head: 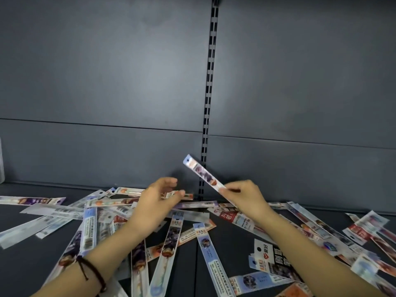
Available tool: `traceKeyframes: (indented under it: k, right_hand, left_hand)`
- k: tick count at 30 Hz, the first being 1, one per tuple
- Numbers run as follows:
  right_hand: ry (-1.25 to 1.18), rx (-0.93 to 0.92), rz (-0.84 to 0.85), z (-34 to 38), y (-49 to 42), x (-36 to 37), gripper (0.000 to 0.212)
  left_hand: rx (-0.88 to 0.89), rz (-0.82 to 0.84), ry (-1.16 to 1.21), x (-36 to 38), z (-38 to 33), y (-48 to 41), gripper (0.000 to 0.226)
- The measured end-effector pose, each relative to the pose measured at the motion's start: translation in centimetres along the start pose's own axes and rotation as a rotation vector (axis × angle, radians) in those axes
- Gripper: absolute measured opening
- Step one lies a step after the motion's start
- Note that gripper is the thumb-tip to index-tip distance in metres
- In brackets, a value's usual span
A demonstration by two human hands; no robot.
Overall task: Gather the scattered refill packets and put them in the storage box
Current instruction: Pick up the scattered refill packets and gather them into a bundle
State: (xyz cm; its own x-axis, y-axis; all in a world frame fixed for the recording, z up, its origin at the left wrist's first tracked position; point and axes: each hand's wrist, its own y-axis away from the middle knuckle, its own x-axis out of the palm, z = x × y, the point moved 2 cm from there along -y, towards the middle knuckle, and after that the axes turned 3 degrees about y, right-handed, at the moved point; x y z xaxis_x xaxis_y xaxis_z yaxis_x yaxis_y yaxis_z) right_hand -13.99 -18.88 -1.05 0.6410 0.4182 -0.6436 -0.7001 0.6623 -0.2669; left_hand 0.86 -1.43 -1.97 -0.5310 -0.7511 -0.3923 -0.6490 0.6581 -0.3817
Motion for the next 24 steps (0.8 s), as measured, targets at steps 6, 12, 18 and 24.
traceKeyframes:
  k: [6,12,18,24]
  right_hand:
    - [-0.239,-0.035,0.36,3.3,1.8,2.1,0.016]
    - [0.009,-0.237,0.197,2.0,0.8,2.4,0.029]
    - [0.559,-0.168,0.277,-0.4,0.4,3.7,0.074]
    - [0.483,-0.134,0.221,0.1,0.3,3.8,0.049]
  left_hand:
    - [-0.197,0.135,0.577,1.4,-1.4,0.8,0.026]
    - [-0.225,-0.062,0.902,0.0,-1.4,-0.2,0.026]
    - [-0.325,-0.097,0.946,-1.1,0.4,-0.9,0.025]
    - [-0.321,-0.092,0.888,-1.1,0.9,-1.4,0.025]
